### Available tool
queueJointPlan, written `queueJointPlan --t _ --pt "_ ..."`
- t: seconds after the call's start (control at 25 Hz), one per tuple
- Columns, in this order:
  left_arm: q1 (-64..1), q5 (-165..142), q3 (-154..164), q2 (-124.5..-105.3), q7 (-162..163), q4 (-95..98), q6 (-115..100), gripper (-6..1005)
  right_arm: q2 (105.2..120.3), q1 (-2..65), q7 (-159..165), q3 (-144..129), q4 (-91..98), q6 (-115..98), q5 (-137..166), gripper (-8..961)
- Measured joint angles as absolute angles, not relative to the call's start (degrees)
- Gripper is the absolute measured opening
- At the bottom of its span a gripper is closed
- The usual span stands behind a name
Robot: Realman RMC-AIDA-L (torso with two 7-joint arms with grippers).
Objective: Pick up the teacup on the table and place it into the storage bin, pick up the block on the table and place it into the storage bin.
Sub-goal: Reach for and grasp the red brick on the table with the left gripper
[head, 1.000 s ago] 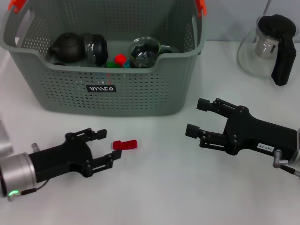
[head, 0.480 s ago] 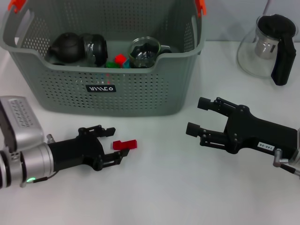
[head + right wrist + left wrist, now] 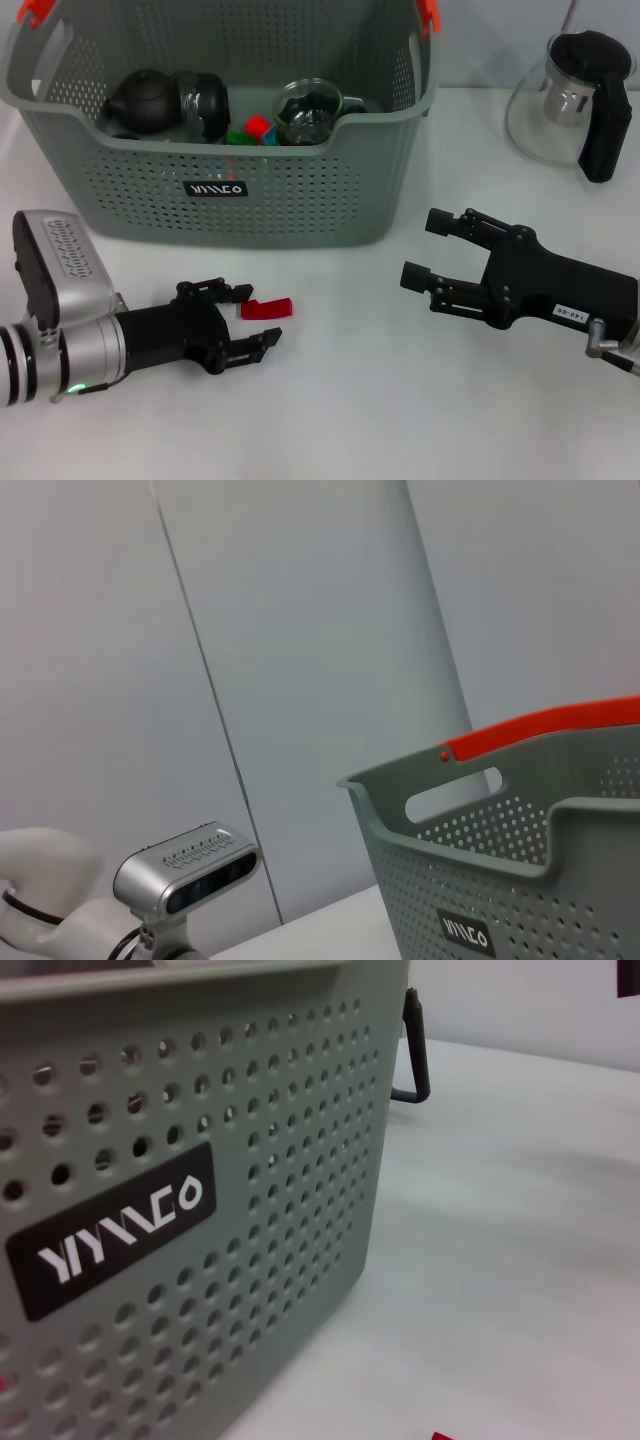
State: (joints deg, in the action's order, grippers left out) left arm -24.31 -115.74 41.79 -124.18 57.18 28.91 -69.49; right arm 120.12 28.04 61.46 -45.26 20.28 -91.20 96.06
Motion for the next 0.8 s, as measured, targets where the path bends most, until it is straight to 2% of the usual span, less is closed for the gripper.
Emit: queueJointPlan --t 0.8 --pt "-23.3 -115.2 40.8 -124.19 56.8 29.2 -72.8 681 120.06 27.9 61.4 -44.7 20.2 -91.2 96.1 910"
